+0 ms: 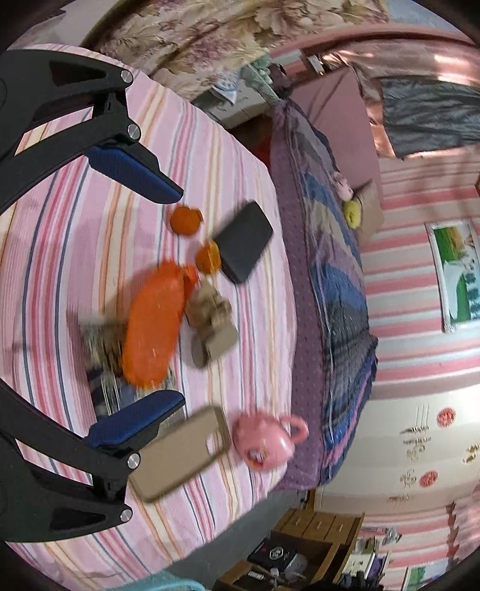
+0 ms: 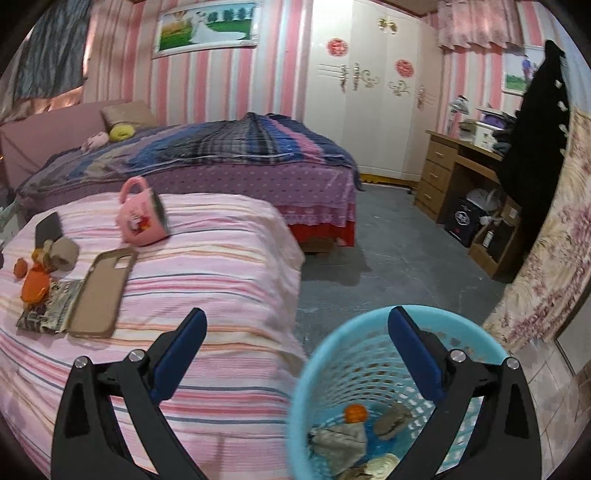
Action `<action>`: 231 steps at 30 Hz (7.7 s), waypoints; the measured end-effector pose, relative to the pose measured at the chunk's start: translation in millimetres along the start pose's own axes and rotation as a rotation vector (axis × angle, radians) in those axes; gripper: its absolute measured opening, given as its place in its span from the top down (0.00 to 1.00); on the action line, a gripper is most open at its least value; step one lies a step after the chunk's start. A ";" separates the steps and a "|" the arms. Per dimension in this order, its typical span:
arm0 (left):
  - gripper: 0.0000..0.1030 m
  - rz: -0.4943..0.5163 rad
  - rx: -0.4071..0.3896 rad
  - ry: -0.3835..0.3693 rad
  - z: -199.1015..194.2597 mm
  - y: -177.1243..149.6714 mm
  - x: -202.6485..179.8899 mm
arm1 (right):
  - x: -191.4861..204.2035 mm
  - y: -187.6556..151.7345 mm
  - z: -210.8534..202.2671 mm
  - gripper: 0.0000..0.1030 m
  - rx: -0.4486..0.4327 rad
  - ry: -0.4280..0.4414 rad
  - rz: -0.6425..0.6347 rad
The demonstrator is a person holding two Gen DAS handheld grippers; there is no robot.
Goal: Collect trash
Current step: 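Move both tools back over the bed items, then grasp the orange peel with the left gripper, then grasp the brown block with the right gripper while the left gripper holds the peel, then carry the peel and brown block over the blue basket and release both, then move both tools back over the bed items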
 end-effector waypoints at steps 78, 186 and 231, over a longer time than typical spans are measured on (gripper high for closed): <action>0.75 -0.161 0.223 0.048 116.3 -1.9 143.5 | 322.6 30.7 119.2 0.63 0.224 0.446 -0.397; 0.05 0.205 -0.047 -0.363 -74.1 -16.3 -263.2 | -180.7 -44.4 -29.9 0.19 -0.027 -0.136 0.142; 0.05 -0.004 0.028 0.035 14.6 -29.0 48.0 | 78.4 -2.8 1.9 0.06 0.002 0.099 -0.152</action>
Point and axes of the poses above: each gripper's, at about its wrist camera, not at the fingertips, and z roughly the way its jaws point, x to its left, y to its top, the point moved 2 cm from there along z, roughly the way its jaws point, and after that the axes turned 1 degree about y, right-handed, at the moved point
